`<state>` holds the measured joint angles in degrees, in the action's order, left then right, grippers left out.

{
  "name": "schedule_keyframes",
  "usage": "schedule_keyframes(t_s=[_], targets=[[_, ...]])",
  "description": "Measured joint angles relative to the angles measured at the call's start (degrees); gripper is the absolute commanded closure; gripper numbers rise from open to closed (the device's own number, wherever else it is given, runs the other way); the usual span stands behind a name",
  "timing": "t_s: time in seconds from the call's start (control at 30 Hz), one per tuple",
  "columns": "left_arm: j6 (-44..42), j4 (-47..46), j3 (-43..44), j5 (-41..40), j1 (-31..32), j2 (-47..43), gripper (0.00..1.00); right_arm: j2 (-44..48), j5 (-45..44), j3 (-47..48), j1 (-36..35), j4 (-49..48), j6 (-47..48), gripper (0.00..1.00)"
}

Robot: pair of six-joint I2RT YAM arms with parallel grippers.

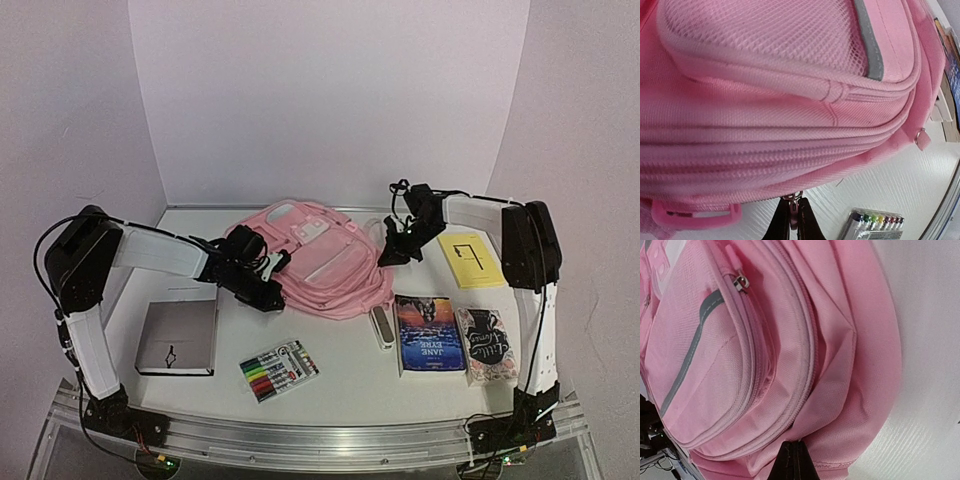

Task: Pack the student bag
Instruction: Unzip the student bag at the center of the board.

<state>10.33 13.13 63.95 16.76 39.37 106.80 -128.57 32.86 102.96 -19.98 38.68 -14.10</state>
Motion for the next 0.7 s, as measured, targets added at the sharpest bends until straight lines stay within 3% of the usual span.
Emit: schedule_keyframes(t_s=[0.07,0.2,0.23,0.47,0.7], targets=[[0.8,0.3,-0.7,0.0,0.8,-0.8,1.0,0.0,0.5,0.0,-0.1,-0.4,-0.3,0.92],[3.1,1.0,-0.2,-0.7,0.4,-0.4,1.0,0.0,1.7,0.4,-0.6,-1.2,1.6,0.28],[3.7,1.1,0.3,-0.8,-0.1,0.0,1.0,0.0,1.6,0.6,-0.7,-1.3,1.9,0.22],[5.1,-0.2,3.1,-1.6,-4.1,2.7,1.0,0.9,-3.2,3.3,-2.1,-1.4,14.2,0.13],[5.4,-1.1,3.8,-1.7,-4.8,3.0,1.0,2.6,-8.2,6.1,-10.6,-3.5,29.4,0.16]])
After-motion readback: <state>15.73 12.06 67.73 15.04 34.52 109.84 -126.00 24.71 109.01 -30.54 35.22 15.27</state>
